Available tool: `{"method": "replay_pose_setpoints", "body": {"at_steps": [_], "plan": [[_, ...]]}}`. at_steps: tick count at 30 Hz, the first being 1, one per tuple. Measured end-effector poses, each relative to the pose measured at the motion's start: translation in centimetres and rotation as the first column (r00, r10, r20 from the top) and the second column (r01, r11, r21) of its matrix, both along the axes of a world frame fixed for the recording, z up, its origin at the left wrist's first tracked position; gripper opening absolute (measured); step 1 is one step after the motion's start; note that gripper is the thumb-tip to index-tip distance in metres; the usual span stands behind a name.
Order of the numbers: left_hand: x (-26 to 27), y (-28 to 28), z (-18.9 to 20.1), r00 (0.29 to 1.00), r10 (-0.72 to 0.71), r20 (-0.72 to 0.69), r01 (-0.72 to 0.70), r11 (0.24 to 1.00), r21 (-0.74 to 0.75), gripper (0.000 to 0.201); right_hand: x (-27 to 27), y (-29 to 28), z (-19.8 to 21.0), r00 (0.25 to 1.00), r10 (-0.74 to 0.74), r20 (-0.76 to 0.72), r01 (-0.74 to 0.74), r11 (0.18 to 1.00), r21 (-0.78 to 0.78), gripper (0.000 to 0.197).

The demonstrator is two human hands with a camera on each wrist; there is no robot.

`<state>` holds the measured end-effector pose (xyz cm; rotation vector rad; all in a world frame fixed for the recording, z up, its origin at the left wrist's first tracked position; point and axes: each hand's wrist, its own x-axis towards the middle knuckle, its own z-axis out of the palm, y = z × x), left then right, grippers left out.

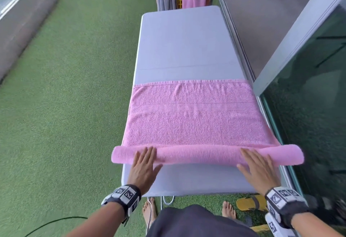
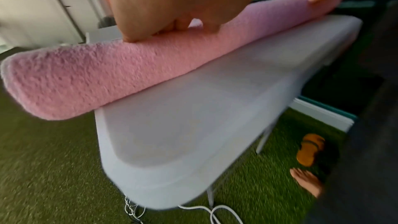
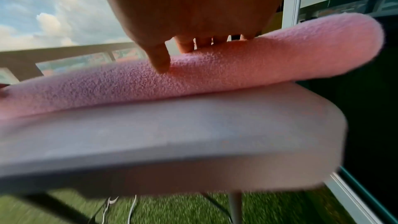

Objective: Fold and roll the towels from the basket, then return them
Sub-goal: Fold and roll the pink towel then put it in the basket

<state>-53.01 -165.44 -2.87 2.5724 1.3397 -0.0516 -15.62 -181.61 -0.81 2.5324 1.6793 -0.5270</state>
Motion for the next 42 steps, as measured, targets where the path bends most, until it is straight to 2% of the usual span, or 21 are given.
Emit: {"method": "replay_pose_setpoints", "body": {"at_steps": [2, 3, 7, 8, 11, 13, 16, 18, 21, 22, 24, 26, 29, 32, 34, 37, 39, 42], "plan": [[-0.5, -0.5, 0.0, 0.996, -0.083, -0.036, 0.083, 0.996, 0.01, 0.069, -0.4, -1.6, -0.4, 1.0, 0.019, 0.014, -0.018, 0.999, -0.036, 0.074], [-0.5, -0.5, 0.0, 0.996, -0.084, -0.029, 0.085, 0.996, 0.01, 0.066, -0.5, -2.0, -0.4, 1.0, 0.015, 0.014, -0.015, 0.999, -0.031, 0.071], [0.4, 1.2, 1.5, 0.996, -0.087, -0.006, 0.087, 0.996, 0.033, 0.017, 0.1, 0.0, 1.1, 1.0, -0.004, 0.019, 0.004, 1.0, -0.026, 0.049], [0.8, 1.8, 1.9, 0.997, -0.082, -0.009, 0.083, 0.996, 0.024, 0.022, 0.4, 1.0, 1.5, 0.999, 0.002, 0.033, -0.001, 1.0, -0.02, 0.045], [1.7, 3.0, 1.9, 1.0, -0.016, -0.004, 0.016, 1.0, -0.019, 0.06, 1.2, 2.7, 1.7, 1.0, -0.028, 0.011, 0.027, 0.997, 0.066, 0.046], [1.4, 2.8, 1.5, 0.998, -0.002, -0.055, -0.002, 0.997, -0.078, 0.063, 1.2, 2.3, 1.1, 1.0, -0.002, -0.031, 0.003, 1.0, 0.016, 0.058], [0.5, 1.4, 1.0, 0.986, -0.096, -0.139, 0.088, 0.994, -0.066, 0.075, 0.3, 0.3, 0.3, 0.998, 0.054, 0.014, -0.052, 0.994, -0.099, 0.076], [0.1, 0.6, 0.7, 0.981, -0.104, -0.163, 0.095, 0.993, -0.064, 0.063, 0.3, -0.1, 0.1, 0.996, 0.065, 0.056, -0.057, 0.99, -0.131, 0.07], [0.3, 1.2, 1.3, 0.99, -0.094, -0.104, 0.094, 0.996, -0.01, 0.035, 1.1, 1.4, 0.9, 0.996, 0.079, 0.03, -0.075, 0.989, -0.128, 0.054], [0.5, 1.5, 1.6, 0.992, -0.094, -0.083, 0.095, 0.995, 0.007, 0.038, 1.4, 2.1, 1.4, 0.997, 0.08, 0.023, -0.076, 0.988, -0.131, 0.05], [1.1, 2.3, 2.0, 0.997, -0.055, -0.061, 0.054, 0.998, -0.022, 0.063, 2.0, 3.4, 1.9, 0.999, 0.053, 0.008, -0.053, 0.996, -0.076, 0.048], [1.1, 2.5, 1.9, 0.998, -0.006, -0.064, 0.0, 0.997, -0.083, 0.065, 2.5, 3.5, 1.7, 0.999, 0.034, -0.003, -0.034, 0.999, -0.02, 0.054], [0.0, 1.7, 1.4, 0.995, -0.058, -0.081, 0.051, 0.995, -0.09, 0.07, 1.8, 1.7, 1.2, 0.998, 0.054, -0.032, -0.057, 0.993, -0.102, 0.07], [-1.0, 0.9, 0.8, 0.991, -0.115, -0.074, 0.114, 0.993, -0.007, 0.043, 1.1, 0.3, 1.2, 0.995, 0.099, 0.024, -0.094, 0.984, -0.153, 0.063], [-0.8, 1.3, 1.5, 0.992, -0.093, -0.081, 0.095, 0.995, 0.019, 0.028, 1.4, 0.8, 1.6, 0.993, 0.119, -0.007, -0.119, 0.98, -0.16, 0.057], [0.3, 2.4, 2.4, 1.0, -0.021, 0.003, 0.021, 0.999, 0.027, 0.054, 2.6, 2.2, 1.8, 0.994, 0.112, -0.011, -0.112, 0.989, -0.092, 0.053], [0.7, 2.8, 2.2, 0.999, 0.038, 0.038, -0.037, 0.999, -0.018, 0.06, 3.6, 2.2, 1.4, 0.999, 0.04, -0.019, -0.041, 0.999, -0.031, 0.054], [0.0, 1.8, 1.3, 0.999, -0.043, -0.031, 0.041, 0.997, -0.06, 0.066, 3.7, 0.6, 0.8, 0.998, 0.052, -0.028, -0.054, 0.995, -0.085, 0.073]]}}
